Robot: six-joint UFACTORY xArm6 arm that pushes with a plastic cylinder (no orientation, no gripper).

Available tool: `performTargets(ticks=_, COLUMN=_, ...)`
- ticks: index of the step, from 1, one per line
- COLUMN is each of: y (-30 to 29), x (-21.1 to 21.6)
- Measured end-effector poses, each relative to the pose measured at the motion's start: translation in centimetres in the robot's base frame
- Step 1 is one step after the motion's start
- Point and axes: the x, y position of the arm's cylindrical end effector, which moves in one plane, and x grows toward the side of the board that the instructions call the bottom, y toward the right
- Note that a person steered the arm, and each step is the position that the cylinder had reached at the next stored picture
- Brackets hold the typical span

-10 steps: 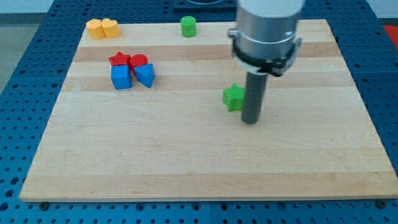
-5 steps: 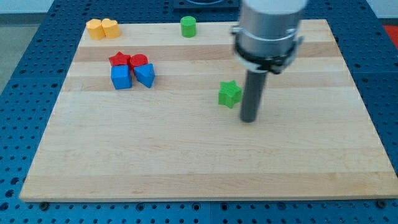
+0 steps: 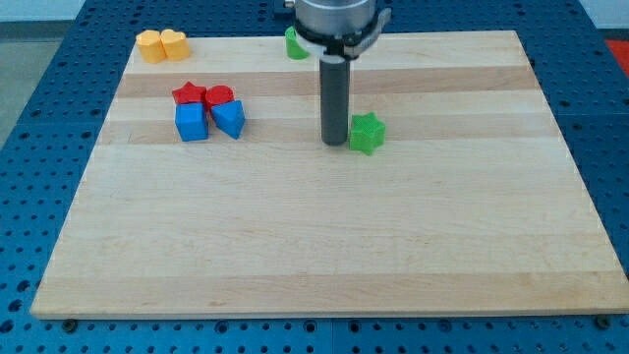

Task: Place green star beside green circle

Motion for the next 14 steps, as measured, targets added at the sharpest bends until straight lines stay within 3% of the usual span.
performTargets(ticks=1, y=2.0, x=2.6)
performTargets(ticks=2, y=5.0, x=2.2)
performTargets(ticks=4, y=4.2, x=-10.3)
performTargets(ticks=5, y=4.1, x=-9.3)
performTargets(ticks=6, y=3.5, x=-4.7)
performTargets(ticks=7, y=-0.7, x=-5.2)
performTargets(ticks=10, y=-0.5, x=-14.7)
performTargets(ticks=12, y=1.8, x=-11.2)
performTargets(ticks=14, y=3.7, x=-15.4)
